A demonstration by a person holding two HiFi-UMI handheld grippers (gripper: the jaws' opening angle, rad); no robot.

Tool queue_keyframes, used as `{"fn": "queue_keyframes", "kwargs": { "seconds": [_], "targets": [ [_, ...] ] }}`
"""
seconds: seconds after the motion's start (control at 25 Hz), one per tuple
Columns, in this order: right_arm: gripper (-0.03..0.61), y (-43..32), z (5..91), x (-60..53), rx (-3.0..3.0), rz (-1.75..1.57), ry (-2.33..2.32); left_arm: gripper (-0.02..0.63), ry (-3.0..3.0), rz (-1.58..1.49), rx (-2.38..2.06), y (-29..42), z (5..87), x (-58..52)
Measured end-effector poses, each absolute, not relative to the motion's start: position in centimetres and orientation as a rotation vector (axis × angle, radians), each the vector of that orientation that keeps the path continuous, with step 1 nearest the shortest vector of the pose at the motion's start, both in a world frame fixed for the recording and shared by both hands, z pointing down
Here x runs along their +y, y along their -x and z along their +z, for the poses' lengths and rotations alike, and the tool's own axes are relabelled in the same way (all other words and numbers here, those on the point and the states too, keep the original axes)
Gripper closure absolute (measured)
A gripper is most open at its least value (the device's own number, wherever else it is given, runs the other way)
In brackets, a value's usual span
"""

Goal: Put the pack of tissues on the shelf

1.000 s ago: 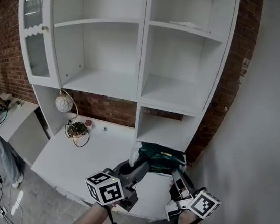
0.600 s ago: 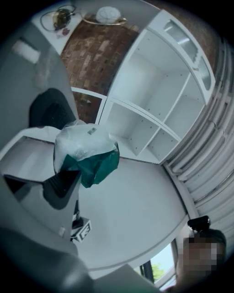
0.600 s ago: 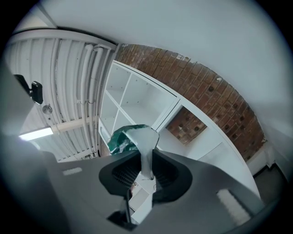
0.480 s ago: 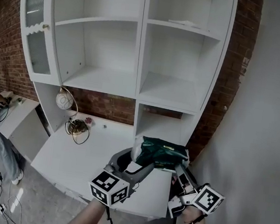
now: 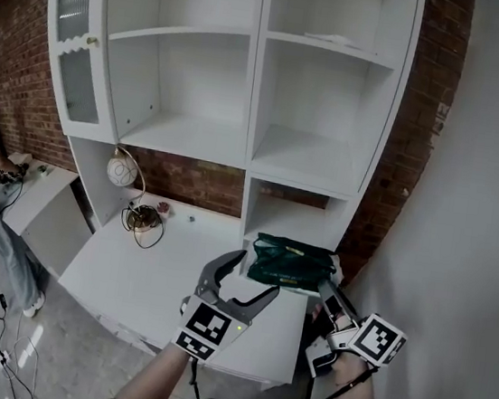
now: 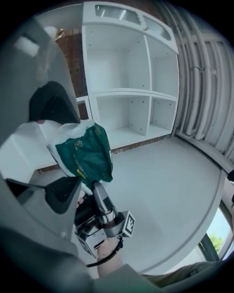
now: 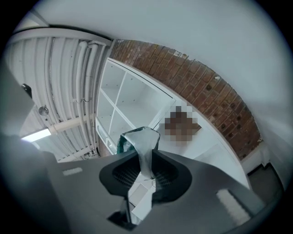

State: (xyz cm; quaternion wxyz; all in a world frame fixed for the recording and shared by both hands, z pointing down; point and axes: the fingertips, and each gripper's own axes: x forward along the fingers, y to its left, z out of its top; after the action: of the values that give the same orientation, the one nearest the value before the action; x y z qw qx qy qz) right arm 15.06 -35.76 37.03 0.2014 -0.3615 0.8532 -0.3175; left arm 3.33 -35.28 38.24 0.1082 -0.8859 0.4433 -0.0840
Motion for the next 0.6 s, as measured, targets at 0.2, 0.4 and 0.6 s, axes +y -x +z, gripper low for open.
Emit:
{"fn": "queue_keyframes", "kwargs": {
  "seconds": [0.2,0.4,0.6],
  "targets": [
    [0.509,-15.5,38.2,-36.4,2.376,-0.984,1.081,0.235,2.606,-0.319,1.328,-3.2,38.6,-35.8],
    [0.509,-14.9,37.6,-37.5,2.407,-0.955,1.108,0.235,2.607,-0.374,1.309,-2.8,38.6,-37.0],
    [0.509,-14.4,36.5,-39.3,2.403,-0.905,1.178,0.236,2.622,-0.385,1.261,-2.5,38.2,-39.2]
  ]
}}
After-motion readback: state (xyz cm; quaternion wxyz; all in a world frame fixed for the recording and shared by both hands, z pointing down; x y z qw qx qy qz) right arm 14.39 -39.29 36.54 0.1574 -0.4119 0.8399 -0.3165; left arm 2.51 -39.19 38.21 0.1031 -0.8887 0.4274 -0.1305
